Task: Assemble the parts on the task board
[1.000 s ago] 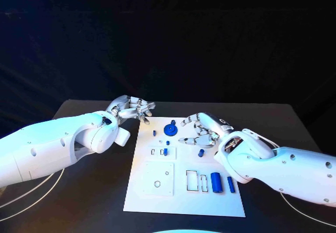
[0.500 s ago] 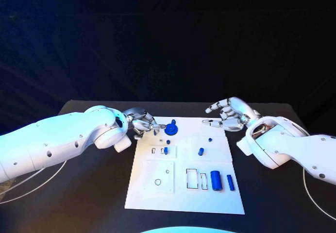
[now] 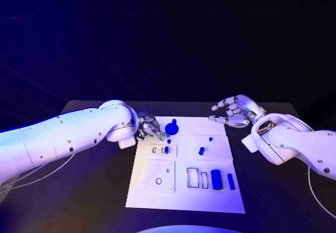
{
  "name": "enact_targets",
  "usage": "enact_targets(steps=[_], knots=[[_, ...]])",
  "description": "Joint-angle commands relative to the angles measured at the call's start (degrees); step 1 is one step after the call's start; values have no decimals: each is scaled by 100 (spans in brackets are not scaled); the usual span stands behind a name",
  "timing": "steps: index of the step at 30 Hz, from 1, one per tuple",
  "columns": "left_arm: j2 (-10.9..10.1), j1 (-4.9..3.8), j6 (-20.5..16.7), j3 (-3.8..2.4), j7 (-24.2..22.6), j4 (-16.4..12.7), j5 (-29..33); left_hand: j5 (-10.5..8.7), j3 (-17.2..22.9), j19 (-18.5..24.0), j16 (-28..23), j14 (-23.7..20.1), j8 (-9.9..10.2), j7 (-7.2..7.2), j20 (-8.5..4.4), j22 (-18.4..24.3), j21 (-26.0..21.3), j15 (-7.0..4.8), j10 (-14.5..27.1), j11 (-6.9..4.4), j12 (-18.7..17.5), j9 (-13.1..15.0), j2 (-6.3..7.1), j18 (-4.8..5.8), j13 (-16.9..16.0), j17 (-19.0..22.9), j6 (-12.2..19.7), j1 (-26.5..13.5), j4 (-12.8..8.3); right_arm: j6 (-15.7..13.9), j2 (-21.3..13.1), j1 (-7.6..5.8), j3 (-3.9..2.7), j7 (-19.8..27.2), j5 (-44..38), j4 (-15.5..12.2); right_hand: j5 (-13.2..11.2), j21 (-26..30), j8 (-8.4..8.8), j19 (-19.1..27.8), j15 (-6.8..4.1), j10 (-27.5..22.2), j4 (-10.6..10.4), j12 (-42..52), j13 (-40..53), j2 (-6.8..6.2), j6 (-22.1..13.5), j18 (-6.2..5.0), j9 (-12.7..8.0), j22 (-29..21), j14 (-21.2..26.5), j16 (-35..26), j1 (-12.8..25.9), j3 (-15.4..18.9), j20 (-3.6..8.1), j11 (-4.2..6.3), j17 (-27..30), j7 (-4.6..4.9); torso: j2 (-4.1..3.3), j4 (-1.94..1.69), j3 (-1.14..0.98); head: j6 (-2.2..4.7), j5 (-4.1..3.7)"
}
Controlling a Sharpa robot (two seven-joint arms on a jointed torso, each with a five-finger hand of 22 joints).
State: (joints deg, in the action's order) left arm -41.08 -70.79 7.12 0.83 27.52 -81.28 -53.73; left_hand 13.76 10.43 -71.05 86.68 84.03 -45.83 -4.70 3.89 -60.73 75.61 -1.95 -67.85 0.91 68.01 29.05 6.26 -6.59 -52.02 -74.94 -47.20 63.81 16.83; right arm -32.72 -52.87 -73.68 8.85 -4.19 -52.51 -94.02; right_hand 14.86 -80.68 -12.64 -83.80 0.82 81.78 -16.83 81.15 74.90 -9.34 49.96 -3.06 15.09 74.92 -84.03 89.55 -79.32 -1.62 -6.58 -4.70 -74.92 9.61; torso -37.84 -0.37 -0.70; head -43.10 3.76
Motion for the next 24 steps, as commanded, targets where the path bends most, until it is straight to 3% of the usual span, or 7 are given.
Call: enact_targets(steps=[1, 24], knots=[[96, -23, 454, 20, 219, 71, -292, -31, -47, -27, -16, 253, -29, -12, -11, -11, 41, -45, 82, -5, -47, 20, 23, 47, 49, -582, 61, -83, 8, 122, 4, -4, -2, 42, 67, 13, 27, -2, -22, -283, -40, 24, 6, 26, 612, -13, 18, 102, 7, 1008, -554, -13, 59, -8, 37, 1, -1316, -12, -9, 4, 4, 13, -20], [471, -37, 900, 157, 281, 341, -313, -49, -107, 88, -71, 191, -40, -48, 21, 71, 4, -9, 257, 31, -145, 82, -1, 28, 194, -469, 170, -81, -1, 204, 5, -11, -2, -29, 16, 54, 88, 29, -36, -271, -42, -16, 9, -14, 569, -6, 2, 96, 4, 994, -546, -23, 88, -4, 40, 1, -1283, -12, -10, -14, 13, -63, -43]])
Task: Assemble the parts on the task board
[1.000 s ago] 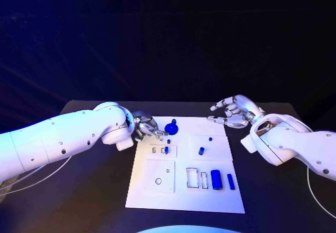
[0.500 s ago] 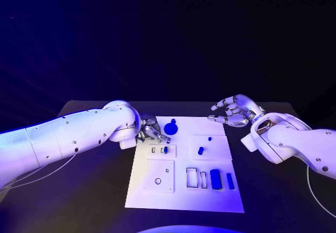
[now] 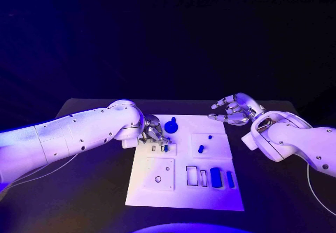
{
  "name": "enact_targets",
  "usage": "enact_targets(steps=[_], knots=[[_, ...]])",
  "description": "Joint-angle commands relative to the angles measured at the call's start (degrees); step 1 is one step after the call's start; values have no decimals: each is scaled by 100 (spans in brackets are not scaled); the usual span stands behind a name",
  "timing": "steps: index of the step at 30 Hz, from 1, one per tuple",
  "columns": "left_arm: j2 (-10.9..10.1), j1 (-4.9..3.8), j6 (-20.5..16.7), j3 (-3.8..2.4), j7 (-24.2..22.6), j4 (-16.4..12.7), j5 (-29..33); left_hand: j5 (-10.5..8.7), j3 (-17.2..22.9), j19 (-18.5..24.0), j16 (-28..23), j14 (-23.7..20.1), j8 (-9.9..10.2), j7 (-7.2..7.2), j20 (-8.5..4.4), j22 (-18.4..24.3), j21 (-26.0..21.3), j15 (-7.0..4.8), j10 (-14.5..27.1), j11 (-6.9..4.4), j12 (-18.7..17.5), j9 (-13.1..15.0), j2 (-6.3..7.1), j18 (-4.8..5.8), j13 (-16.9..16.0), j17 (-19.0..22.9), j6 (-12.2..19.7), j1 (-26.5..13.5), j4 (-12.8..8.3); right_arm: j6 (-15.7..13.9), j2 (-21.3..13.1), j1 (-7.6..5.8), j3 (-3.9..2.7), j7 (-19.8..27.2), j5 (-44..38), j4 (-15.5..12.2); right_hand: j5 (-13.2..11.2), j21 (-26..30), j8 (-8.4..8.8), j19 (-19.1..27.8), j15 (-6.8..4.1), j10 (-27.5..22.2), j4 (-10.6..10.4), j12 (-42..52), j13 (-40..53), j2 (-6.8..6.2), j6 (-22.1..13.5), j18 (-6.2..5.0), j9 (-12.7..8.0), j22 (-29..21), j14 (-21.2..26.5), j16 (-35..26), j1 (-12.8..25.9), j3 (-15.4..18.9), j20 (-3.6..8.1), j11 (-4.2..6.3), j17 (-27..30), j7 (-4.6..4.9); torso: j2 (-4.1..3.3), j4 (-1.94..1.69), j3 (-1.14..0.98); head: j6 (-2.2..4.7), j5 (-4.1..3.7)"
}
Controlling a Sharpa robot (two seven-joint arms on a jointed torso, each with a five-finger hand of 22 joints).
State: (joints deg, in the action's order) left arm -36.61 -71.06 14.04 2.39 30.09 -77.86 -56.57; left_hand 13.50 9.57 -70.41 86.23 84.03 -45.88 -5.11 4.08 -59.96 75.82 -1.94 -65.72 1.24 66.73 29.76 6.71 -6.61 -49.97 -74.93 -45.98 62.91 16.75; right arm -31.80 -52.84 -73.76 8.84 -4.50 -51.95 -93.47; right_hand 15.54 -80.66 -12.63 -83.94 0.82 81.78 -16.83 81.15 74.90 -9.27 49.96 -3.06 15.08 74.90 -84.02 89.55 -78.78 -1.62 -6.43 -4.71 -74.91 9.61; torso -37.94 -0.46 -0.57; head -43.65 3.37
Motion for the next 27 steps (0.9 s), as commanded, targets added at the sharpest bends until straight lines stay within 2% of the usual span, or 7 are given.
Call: enact_targets(steps=[1, 7, 14, 27], knots=[[33, -10, 223, 4, 25, -3, -25, -16, -13, 26, -28, 188, -38, -6, 4, -13, -15, -9, 50, 0, -19, 17, -60, 30, -6, -468, 51, 32, 5, 115, 4, -3, -2, -3, -42, 3, 28, 49, -38, -249, -42, -25, 7, -23, 560, -14, -1, 91, 5, 984, -544, -26, 42, -1, 25, 1, -1274, -12, 1, -5, 1, -13, -4], [68, -9, 294, 11, 30, 1, 18, -2, 3, 40, -33, 181, -39, -9, 10, -11, -15, -7, 57, 2, -15, 29, -83, 28, -9, -459, 63, 83, 4, 140, 27, -3, -1, -19, -57, 32, 28, 49, -38, -249, -42, -25, 7, -23, 560, -14, -1, 91, 5, 984, -544, -26, 42, -1, 25, 1, -1274, -12, 0, -3, 0, -18, 5], [117, -9, 346, 49, 31, 51, 51, 5, 12, 39, -35, 179, -42, -9, 12, -20, -9, -5, 48, 2, -3, 34, -96, 29, -26, -456, 65, 108, 3, 176, 61, -3, -1, -33, -77, 55, 32, 49, -39, -248, -42, -27, 6, -25, 558, -12, -2, 91, 5, 984, -543, -27, 48, 0, 25, 1, -1272, -12, -2, -3, 2, -26, 2], [172, -8, 365, 96, 28, 100, 84, 56, 128, 54, -31, 180, -45, -3, 22, -55, 20, -8, 46, -4, 26, 71, -217, 30, -49, -471, 73, 342, -3, 207, 108, -3, -1, -54, -123, 74, 40, 47, -44, -249, -42, -25, 7, -22, 561, -4, -5, 91, 5, 986, -542, -29, 57, -1, 26, 1, -1266, -12, 2, -4, -2, -45, -10]])
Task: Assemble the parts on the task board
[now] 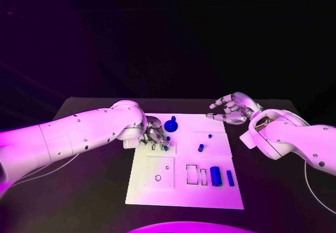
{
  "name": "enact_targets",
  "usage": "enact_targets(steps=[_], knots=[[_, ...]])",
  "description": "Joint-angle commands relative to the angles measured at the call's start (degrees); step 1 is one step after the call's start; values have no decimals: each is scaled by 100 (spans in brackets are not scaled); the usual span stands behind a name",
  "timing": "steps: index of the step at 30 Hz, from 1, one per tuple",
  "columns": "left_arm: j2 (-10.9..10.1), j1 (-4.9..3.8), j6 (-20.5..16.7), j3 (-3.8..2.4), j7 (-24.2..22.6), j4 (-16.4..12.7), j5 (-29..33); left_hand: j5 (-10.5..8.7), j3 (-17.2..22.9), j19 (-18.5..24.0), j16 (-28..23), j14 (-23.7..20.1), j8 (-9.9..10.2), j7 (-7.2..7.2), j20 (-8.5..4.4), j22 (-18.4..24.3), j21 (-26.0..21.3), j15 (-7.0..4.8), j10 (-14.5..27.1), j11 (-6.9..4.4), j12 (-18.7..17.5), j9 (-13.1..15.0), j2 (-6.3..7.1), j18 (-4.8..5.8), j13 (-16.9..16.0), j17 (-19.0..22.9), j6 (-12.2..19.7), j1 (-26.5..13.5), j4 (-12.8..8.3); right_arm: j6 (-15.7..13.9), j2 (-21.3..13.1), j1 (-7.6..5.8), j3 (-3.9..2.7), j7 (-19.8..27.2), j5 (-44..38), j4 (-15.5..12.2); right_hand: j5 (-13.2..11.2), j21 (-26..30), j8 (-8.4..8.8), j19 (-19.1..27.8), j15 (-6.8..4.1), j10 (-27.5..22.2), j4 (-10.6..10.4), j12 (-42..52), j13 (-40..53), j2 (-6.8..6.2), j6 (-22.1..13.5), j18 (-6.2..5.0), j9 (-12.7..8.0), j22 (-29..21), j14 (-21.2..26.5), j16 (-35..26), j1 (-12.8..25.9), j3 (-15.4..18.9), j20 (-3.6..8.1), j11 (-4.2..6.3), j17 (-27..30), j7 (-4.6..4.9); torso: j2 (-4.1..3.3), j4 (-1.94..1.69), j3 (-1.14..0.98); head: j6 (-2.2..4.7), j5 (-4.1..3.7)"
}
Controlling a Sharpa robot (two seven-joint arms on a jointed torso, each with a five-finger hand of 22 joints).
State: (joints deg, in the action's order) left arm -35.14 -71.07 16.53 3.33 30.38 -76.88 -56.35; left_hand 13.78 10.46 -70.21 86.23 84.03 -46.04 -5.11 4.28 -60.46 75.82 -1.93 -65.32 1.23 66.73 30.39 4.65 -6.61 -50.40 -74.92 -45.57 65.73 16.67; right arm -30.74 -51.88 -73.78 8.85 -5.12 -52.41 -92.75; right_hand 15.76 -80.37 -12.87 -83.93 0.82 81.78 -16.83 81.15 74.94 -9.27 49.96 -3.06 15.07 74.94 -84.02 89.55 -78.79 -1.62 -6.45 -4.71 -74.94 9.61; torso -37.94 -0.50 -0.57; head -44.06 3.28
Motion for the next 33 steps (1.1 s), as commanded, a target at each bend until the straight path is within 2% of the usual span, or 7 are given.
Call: enact_targets(steps=[1, 7, 11, 14, 17, 22, 33], knots=[[31, -7, 115, 5, -1, 5, 62, 34, 51, 35, -31, 181, -31, -1, 2, -7, 22, -9, -2, -5, 34, 10, -19, 31, -18, -474, 30, 79, 5, 103, 16, -1, -1, 7, -75, 2, 18, 19, -20, -250, -42, -25, 7, -22, 557, -4, -5, 91, 6, 983, -542, -29, 58, -1, 27, 1, -1263, -12, 0, 0, -3, -4, -3], [50, -7, 79, 16, -6, 27, 95, 45, 225, 38, -27, 187, -31, 21, -4, -37, 47, -26, -11, -25, 49, 35, -114, 32, -31, -487, 24, 305, 1, 114, 30, -1, -1, 5, -70, 10, 27, 27, -25, -247, -43, -23, 9, -20, 559, 8, -5, 89, 6, 979, -541, -30, 61, -6, 27, 2, -1261, -13, 4, 1, -4, -3, 4], [47, -6, 33, 19, -16, 27, 146, 38, 709, 47, -30, 188, -48, 60, -25, -66, 73, -67, -8, -63, 43, 87, -171, 34, -30, -491, 28, 812, -31, 127, 33, -1, -1, -3, -70, 16, 34, 22, -28, -249, -43, -22, 11, -18, 560, 15, -5, 91, 6, 982, -540, -31, 60, -10, 27, 2, -1256, -13, 3, 2, -6, -1, 2], [42, -6, 14, 20, -24, 18, 176, 44, 1127, 69, -37, 184, -71, 75, -38, -61, 74, -77, 20, -79, 4, 145, -114, 32, 18, -484, 57, 1076, -71, 135, 33, -1, -1, -10, -73, 19, 42, 25, -31, -247, -43, -24, 13, -20, 558, 21, -6, 90, 6, 981, -539, -33, 57, -16, 28, 3, -1251, -14, -2, 4, -3, 1, 4], [30, -5, -16, 20, -35, -2, 251, 27, 1863, 81, -41, 182, -148, 48, -46, -75, 86, -78, 63, -78, -107, 287, 36, 33, 183, -485, 119, 1244, -132, 149, 35, -1, -1, -18, -80, 25, 48, 23, -33, -248, -44, -21, 16, -16, 562, 27, -7, 90, 6, 982, -540, -32, 52, -21, 28, 4, -1254, -14, -4, 4, -3, -2, 5], [-13, -4, -81, 16, -45, -61, 477, 5, 2557, 60, -30, 198, -308, 73, -51, -123, 120, -79, -39, -83, -62, 511, 233, 40, 141, -517, 134, 1110, -271, 181, 40, -1, 0, -25, -96, 34, 55, 26, -36, -246, -44, -18, 19, -13, 565, 32, -7, 90, 6, 981, -538, -35, 47, -27, 28, 4, -1245, -14, -8, 2, -2, -14, -9], [-193, -3, -344, -22, -42, -229, 690, -4, 2864, -17, -1, 233, -383, 86, -63, -227, 181, -94, -150, -97, 36, 632, 318, 60, 30, -585, 127, 968, -403, 222, 44, 2, 0, -26, -116, 50, 64, 49, -39, -238, -45, -21, 22, -16, 562, 35, -8, 85, 6, 969, -534, -40, 39, -32, 29, 5, -1228, -15, -5, -12, -10, -41, -16]])
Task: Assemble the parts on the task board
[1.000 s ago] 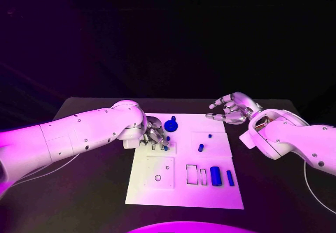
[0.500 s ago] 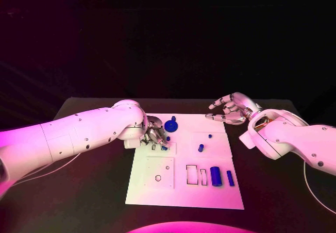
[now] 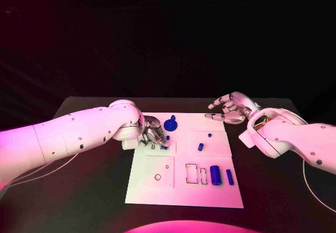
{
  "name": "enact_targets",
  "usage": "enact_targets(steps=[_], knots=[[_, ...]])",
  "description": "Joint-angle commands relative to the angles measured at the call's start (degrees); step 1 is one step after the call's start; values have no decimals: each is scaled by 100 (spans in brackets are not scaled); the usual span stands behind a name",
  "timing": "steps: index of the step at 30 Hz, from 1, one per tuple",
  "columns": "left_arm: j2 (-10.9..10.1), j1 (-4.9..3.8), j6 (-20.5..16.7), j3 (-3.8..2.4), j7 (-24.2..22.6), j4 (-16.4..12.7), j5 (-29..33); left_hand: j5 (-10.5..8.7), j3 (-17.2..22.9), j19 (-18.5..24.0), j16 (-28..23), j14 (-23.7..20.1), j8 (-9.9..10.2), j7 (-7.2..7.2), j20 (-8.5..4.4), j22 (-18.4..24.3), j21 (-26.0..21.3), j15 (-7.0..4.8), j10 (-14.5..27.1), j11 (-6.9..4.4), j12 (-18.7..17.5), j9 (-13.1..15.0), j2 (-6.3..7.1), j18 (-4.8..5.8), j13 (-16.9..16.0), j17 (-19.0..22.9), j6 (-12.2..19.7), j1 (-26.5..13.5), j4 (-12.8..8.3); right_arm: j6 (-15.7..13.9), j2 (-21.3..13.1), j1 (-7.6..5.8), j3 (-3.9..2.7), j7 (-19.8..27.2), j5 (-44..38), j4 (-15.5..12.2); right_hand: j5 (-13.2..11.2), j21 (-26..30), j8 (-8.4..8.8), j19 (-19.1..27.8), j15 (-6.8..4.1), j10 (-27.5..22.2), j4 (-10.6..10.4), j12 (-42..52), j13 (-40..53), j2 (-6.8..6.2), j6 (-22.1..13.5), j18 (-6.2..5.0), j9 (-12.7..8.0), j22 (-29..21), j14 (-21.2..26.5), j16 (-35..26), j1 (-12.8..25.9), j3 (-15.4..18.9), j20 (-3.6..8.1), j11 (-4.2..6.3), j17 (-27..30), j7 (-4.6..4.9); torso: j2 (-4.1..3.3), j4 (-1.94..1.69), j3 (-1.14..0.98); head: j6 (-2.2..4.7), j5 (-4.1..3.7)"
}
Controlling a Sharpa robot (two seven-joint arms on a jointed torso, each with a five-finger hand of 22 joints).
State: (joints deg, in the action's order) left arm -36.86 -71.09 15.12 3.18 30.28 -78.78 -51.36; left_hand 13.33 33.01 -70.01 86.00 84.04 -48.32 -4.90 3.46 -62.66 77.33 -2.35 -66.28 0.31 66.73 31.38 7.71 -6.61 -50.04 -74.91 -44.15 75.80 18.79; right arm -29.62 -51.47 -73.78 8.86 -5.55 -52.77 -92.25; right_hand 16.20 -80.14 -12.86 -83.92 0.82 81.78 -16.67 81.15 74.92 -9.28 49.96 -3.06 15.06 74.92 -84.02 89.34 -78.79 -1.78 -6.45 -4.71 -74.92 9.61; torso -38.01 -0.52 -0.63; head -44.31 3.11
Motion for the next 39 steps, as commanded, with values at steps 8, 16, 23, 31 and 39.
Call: enact_targets(steps=[8, 16, 23, 31, 39], knots=[[-167, 10, -720, -11, -62, -203, 36, 36, 750, -118, 63, 280, -198, 87, 4, -106, 88, -72, -173, -27, 132, 596, 77, 79, -122, -682, -48, -138, -694, 112, -15, 4, 0, 27, -86, -3, 24, 39, -43, -234, -45, -23, 7, -17, 562, 37, -10, 82, 6, 965, -532, -21, 33, -21, 30, 5, -1223, -15, 8, -14, -1, -37, 13], [-232, 34, -964, -8, -66, -349, -230, 34, 853, -228, 129, 354, -253, 144, -29, -233, 158, -116, -361, -78, 258, 657, 179, 105, -278, -831, -146, -285, -767, 117, -21, 7, 0, 37, -87, 5, 24, 39, -43, -234, -45, -23, 7, -17, 562, 37, -10, 82, 6, 965, -532, -21, 33, -21, 30, 5, -1223, -15, 6, -1, -4, -49, 34], [-205, 65, -1049, 20, -40, -367, -630, 35, 952, -364, 278, 492, -282, 211, -80, -383, 234, -175, -532, -143, 334, 698, 256, 137, -372, -1186, -270, -413, -853, 124, -17, 12, 0, 42, -87, 17, 28, 54, -48, -228, -46, -30, 7, -24, 554, 39, -14, 79, 6, 958, -532, -21, 26, -28, 31, 6, -1223, -15, 7, -1, -6, -71, 42], [-172, 101, -1033, 59, -17, -349, -868, 32, 1032, -432, 323, 533, -292, 252, -118, -451, 267, -214, -610, -185, 336, 717, 339, 153, -367, -1306, -342, -453, -966, 135, -13, 16, 1, 44, -87, 22, 30, 63, -52, -224, -46, -32, 7, -25, 552, 39, -15, 77, 5, 954, -529, -25, 25, -31, 31, 6, -1212, -15, 8, 6, -9, -79, 56], [-141, 155, -1002, 93, -1, -322, -964, 44, 1106, -469, 328, 538, -290, 266, -135, -492, 285, -229, -649, -201, 339, 722, 327, 162, -374, -1319, -379, -470, -1006, 142, -10, 18, 2, 46, -88, 28, 29, 60, -57, -225, -47, -33, 13, -26, 551, 31, -17, 78, 5, 956, -528, -26, 9, -35, 32, 7, -1210, -16, 6, 6, -7, -89, 56]])
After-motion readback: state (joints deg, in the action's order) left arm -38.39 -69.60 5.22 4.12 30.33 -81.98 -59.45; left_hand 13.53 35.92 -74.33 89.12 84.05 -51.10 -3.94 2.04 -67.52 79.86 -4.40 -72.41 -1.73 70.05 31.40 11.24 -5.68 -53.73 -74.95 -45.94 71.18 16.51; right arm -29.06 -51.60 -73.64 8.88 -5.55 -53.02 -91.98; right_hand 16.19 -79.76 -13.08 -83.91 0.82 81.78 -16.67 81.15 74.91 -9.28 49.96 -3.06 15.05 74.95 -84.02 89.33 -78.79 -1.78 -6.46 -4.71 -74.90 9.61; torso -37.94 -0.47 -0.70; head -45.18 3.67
